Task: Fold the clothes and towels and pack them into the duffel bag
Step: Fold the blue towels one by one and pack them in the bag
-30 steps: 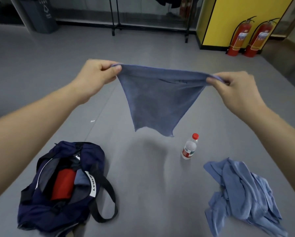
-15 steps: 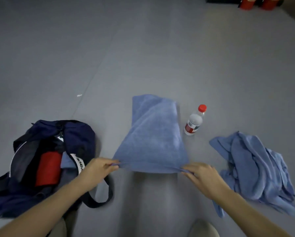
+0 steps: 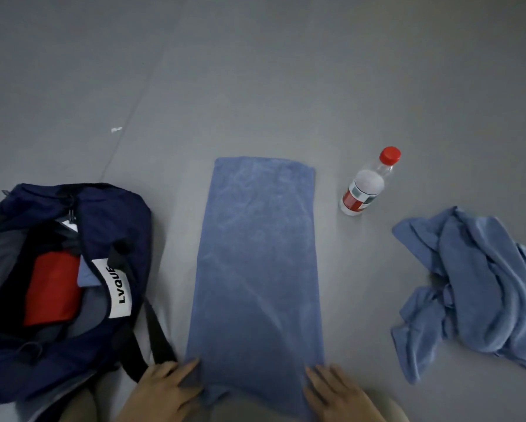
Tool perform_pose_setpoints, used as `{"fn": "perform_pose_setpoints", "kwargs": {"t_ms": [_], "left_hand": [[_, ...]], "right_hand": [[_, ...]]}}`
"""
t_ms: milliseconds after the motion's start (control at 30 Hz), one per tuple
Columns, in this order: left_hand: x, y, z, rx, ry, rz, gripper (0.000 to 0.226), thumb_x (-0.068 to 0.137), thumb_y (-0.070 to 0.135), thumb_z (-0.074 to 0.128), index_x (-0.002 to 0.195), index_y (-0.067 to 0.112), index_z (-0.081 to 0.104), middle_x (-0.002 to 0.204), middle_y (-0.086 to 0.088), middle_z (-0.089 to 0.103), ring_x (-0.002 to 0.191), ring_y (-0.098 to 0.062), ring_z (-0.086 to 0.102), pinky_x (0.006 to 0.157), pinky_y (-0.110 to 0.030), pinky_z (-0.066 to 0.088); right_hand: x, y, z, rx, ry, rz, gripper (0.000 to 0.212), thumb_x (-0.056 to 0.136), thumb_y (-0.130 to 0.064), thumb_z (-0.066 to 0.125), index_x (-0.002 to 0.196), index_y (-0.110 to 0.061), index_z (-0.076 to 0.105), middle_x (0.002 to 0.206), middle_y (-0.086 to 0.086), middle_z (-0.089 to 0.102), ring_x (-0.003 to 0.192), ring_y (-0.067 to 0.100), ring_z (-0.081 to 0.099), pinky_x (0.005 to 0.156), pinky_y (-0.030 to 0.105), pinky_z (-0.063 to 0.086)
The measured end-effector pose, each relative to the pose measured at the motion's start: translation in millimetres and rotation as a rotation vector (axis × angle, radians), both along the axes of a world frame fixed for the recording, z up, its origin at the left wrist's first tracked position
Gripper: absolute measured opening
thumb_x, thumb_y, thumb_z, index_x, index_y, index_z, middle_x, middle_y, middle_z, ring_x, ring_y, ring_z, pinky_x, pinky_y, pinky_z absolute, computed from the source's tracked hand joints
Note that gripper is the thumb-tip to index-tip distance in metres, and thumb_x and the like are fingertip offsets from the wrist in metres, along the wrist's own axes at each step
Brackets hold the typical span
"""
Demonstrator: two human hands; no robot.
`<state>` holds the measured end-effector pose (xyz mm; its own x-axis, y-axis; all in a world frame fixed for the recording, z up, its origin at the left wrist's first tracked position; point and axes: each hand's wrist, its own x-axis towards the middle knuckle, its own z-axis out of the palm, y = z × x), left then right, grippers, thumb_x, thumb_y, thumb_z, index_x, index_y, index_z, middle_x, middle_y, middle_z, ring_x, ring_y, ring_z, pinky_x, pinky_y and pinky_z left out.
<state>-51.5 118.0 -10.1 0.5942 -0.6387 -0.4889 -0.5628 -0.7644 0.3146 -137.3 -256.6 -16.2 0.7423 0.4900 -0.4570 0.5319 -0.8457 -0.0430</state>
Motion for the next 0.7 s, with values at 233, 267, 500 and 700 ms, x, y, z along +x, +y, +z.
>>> {"fn": "perform_pose_setpoints", "kwargs": {"t_ms": [233, 267, 500, 700], "left_hand": [[107.3, -52.9, 22.0, -0.126, -0.243, 0.044, 0.059, 0.096, 0.072, 0.029, 0.103, 0.038, 0.077, 0.107, 0.011, 0.07, 0.078, -0.015, 0.071, 0.07, -0.027, 0.058], [137.6, -69.0, 25.4, -0.14, -0.275, 0.062, 0.062, 0.098, 0.069, 0.027, 0.109, 0.034, 0.077, 0.112, 0.007, 0.071, 0.083, -0.019, 0.071, 0.075, -0.029, 0.059], [327.9, -145.1, 0.0, -0.134, -0.292, 0.357, 0.047, 0.105, 0.03, 0.045, 0.151, 0.02, 0.044, 0.159, -0.007, 0.038, 0.137, -0.033, 0.047, 0.112, -0.042, 0.039], [402.3, -157.2, -21.5, -0.054, -0.307, 0.32, 0.04, 0.101, 0.016, 0.047, 0.141, 0.016, 0.051, 0.144, -0.009, 0.051, 0.126, -0.036, 0.053, 0.101, -0.045, 0.045]], "right_hand": [[125.2, 2.0, 32.2, 0.3, 0.231, -0.279, 0.058, 0.099, -0.059, 0.026, 0.148, -0.032, 0.042, 0.148, -0.004, 0.051, 0.13, 0.019, 0.053, 0.106, 0.031, 0.046], [155.5, -0.9, 33.7, 0.296, 0.227, -0.316, 0.057, 0.102, -0.056, 0.026, 0.153, -0.03, 0.034, 0.156, -0.002, 0.041, 0.139, 0.021, 0.044, 0.113, 0.034, 0.038], [357.3, -34.2, 21.3, 0.273, 0.048, -0.678, 0.056, 0.108, -0.037, 0.027, 0.159, -0.021, 0.012, 0.167, 0.002, 0.013, 0.148, 0.029, 0.028, 0.116, 0.042, 0.028], [392.8, -50.8, -23.2, 0.153, 0.006, -0.646, 0.064, 0.107, -0.043, 0.022, 0.159, -0.015, -0.003, 0.167, 0.007, -0.01, 0.153, 0.027, -0.008, 0.124, 0.046, 0.008]]}}
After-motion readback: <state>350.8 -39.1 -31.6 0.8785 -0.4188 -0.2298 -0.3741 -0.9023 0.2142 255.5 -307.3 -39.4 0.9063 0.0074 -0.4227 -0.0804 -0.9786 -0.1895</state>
